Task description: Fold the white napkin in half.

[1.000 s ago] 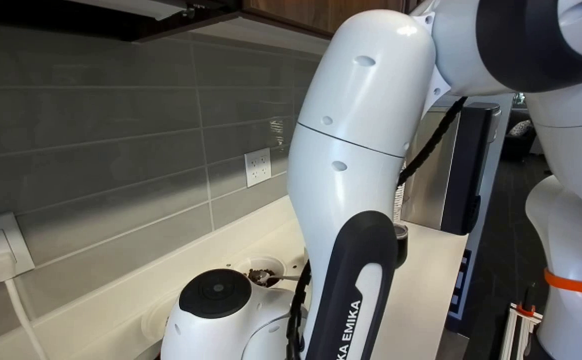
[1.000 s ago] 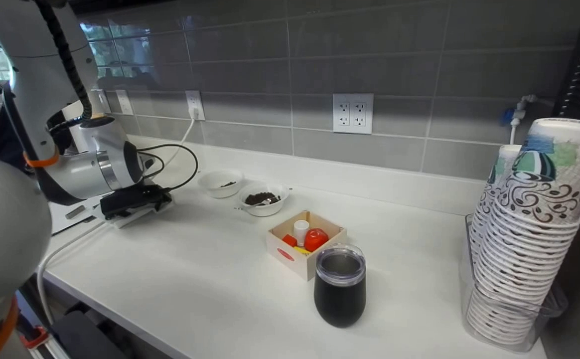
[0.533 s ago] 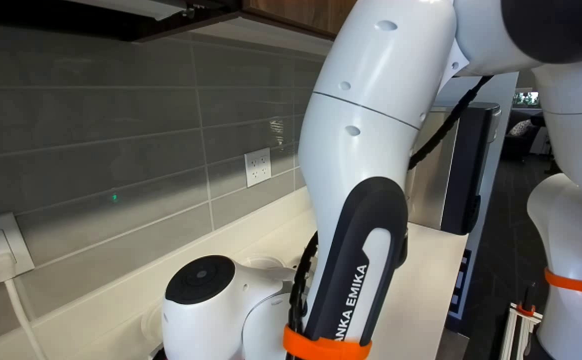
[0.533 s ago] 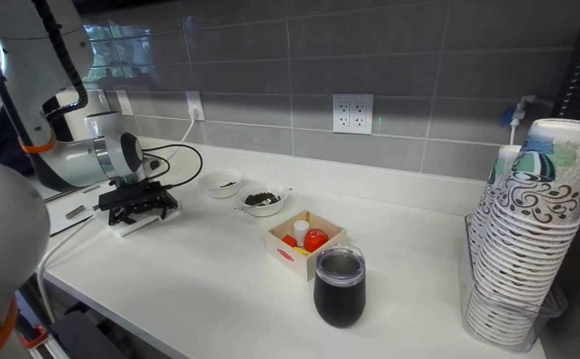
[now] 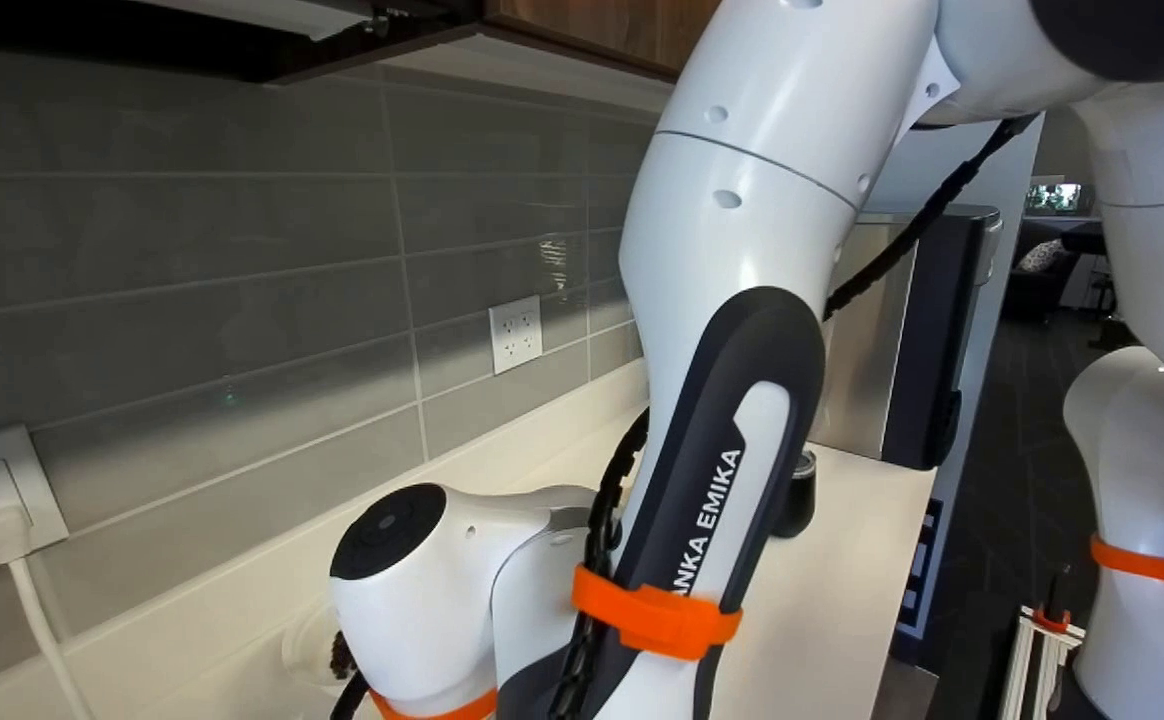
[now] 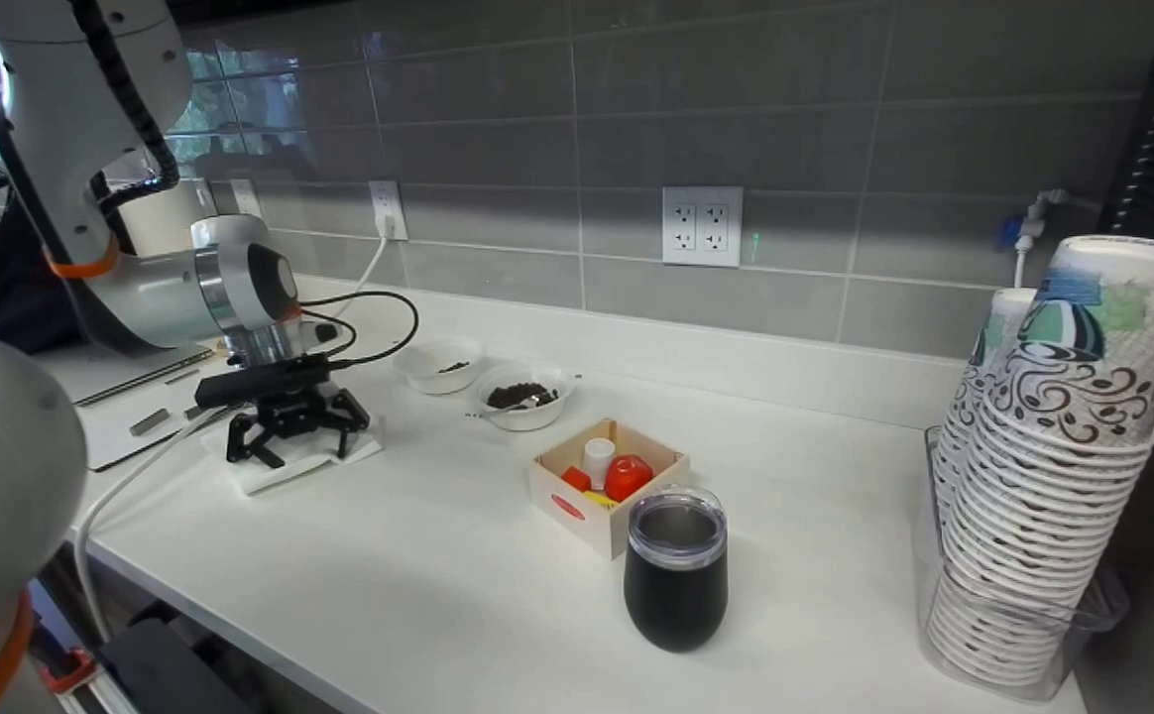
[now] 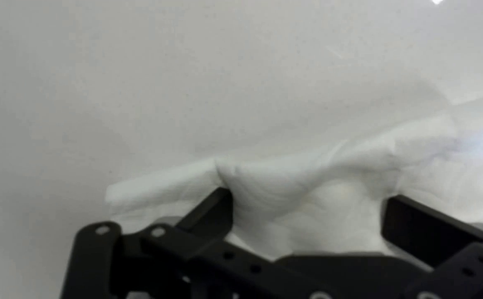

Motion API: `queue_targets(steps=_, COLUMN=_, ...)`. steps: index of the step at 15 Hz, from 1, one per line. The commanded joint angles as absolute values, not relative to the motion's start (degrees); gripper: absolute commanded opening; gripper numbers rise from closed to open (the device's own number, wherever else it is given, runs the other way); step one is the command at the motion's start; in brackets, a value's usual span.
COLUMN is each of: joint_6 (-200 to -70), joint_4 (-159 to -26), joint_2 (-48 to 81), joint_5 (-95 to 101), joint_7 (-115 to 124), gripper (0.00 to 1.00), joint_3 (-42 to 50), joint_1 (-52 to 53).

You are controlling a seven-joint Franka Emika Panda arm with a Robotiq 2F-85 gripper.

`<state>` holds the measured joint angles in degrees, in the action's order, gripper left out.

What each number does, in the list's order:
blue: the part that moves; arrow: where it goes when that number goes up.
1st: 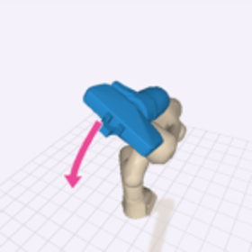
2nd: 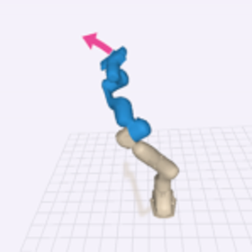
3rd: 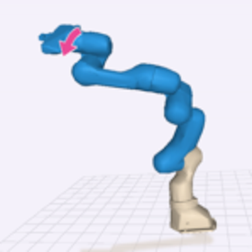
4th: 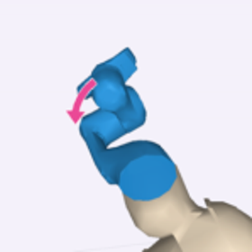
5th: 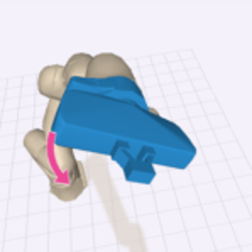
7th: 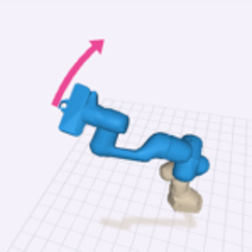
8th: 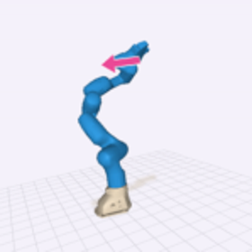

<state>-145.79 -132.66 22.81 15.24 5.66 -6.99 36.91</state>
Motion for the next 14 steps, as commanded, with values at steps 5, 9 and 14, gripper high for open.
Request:
queue_targets(steps=5, joint_6=-141.5, joint_4=-135.4, joint_2=15.9, joint_5=15.3, joint_7=7.1, gripper=1.0, joint_3=-12.3, joint_1=31.3)
queue_targets(steps=9, joint_6=-140.7, joint_4=-136.8, joint_2=12.6, joint_5=15.0, joint_7=7.3, gripper=1.0, joint_3=-14.9, joint_1=29.8)
queue_targets(steps=14, joint_6=-139.9, joint_4=-138.7, joint_2=8.5, joint_5=14.2, joint_7=7.1, gripper=1.0, joint_3=-18.0, joint_1=28.3)
